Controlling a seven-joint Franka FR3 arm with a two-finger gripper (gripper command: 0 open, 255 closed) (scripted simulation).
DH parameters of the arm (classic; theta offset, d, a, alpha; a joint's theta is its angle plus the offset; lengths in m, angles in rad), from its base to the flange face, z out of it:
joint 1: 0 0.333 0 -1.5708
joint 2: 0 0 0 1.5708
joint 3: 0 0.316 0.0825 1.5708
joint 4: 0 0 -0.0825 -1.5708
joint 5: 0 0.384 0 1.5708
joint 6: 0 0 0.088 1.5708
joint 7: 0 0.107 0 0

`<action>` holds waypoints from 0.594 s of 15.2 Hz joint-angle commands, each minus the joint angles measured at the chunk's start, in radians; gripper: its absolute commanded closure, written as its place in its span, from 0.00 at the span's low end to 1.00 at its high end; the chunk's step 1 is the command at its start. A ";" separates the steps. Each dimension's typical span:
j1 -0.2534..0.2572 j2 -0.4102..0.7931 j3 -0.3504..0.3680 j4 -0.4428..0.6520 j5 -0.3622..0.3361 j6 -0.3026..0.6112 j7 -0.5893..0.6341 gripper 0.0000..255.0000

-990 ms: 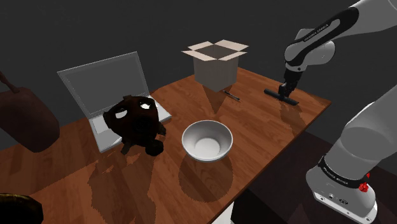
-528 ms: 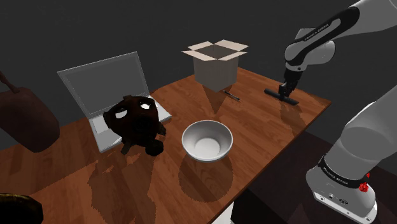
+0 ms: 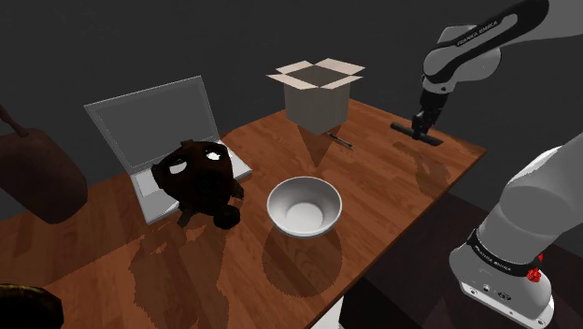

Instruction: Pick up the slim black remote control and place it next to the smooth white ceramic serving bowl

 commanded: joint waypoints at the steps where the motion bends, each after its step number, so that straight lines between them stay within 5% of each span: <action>1: -0.004 -0.021 0.006 0.013 -0.007 -0.033 0.007 1.00; 9: -0.011 -0.084 0.030 0.076 -0.019 -0.156 0.027 1.00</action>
